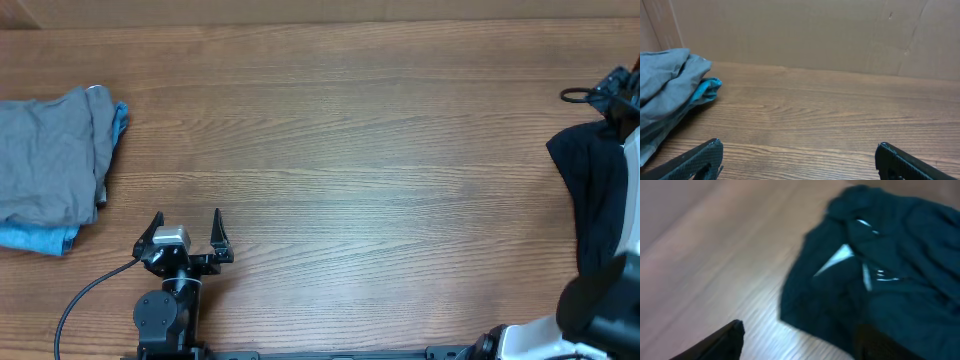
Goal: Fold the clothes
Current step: 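Reach the right gripper to the black garment pile and grasp it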
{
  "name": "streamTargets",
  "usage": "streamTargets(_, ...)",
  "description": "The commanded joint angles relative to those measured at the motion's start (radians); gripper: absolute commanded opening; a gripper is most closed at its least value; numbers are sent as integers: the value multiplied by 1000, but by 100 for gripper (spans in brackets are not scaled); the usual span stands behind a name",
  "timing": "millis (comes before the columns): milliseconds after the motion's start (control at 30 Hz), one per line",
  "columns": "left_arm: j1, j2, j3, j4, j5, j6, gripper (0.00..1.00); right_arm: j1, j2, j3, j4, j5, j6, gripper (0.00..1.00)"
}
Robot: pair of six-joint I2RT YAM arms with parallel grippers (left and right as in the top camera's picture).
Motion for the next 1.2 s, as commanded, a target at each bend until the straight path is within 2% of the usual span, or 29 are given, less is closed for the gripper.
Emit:
streamTargets(0, 5, -8, -6, 5, 10, 22, 100, -40, 97, 23, 30, 99, -30, 72)
streamTargets(200, 5, -8, -6, 5, 10, 22, 100, -101, 246, 22, 130, 97, -32, 73)
streamTargets(433, 5, -8, -6, 5, 10, 22, 100, -135, 406, 22, 214, 19, -34, 79)
streamTargets(667, 5, -8, -6, 5, 10, 22, 100, -135, 444, 20, 241, -22, -32, 79)
streamTargets(1000, 5, -8, -6, 5, 10, 22, 100, -135, 446, -110, 370, -22, -32, 79)
streamTargets(1033, 5, -8, -6, 5, 10, 22, 100, -135, 446, -111, 372, -22, -32, 78)
streamTargets(1100, 5, -8, -6, 5, 10, 22, 100, -135, 446, -111, 368, -22, -32, 56)
streamTargets(1133, 5, -8, -6, 5, 10, 22, 100, -135, 446, -111, 363, -22, -32, 49)
streamTargets(1167, 5, -8, -6, 5, 10, 22, 100, -135, 446, -111, 358, -22, -32, 47)
